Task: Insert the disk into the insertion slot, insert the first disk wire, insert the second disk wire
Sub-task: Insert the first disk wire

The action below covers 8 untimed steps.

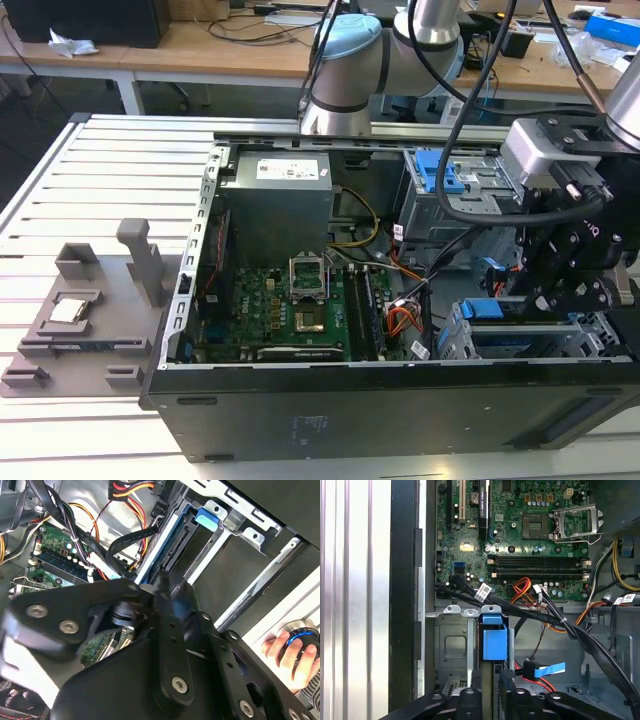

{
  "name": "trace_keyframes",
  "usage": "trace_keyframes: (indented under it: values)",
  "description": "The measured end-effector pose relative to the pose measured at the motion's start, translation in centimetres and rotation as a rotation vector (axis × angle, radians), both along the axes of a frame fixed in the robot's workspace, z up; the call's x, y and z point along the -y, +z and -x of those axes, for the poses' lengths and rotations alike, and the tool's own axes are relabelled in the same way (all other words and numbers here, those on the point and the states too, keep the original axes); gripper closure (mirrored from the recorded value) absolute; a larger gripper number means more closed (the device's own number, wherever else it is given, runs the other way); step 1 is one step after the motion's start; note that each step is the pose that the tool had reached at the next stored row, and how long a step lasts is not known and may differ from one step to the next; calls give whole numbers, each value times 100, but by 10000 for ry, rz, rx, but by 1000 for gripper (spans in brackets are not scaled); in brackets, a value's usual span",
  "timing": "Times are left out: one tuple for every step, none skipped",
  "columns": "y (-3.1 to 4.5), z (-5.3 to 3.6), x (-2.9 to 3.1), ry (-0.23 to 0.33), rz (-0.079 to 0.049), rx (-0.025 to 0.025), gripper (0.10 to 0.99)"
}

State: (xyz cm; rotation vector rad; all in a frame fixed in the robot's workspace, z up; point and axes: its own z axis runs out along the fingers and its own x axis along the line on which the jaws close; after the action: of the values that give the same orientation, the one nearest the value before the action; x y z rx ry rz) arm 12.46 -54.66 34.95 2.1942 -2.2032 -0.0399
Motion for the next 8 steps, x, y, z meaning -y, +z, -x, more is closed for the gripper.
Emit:
trace_keyframes:
  values:
    - [0,0,0,0,0,0,792]
    - [0,0,0,0,0,0,729]
    - [-1,0,0,0,0,1,667]
    - [-1,0,0,0,0,0,667]
    - [-1,0,0,0,0,0,667]
    - [0,0,0,0,-2,0,667]
    - [14,0,-1,0,-2,1,667]
    - [34,0,-1,0,1,0,667]
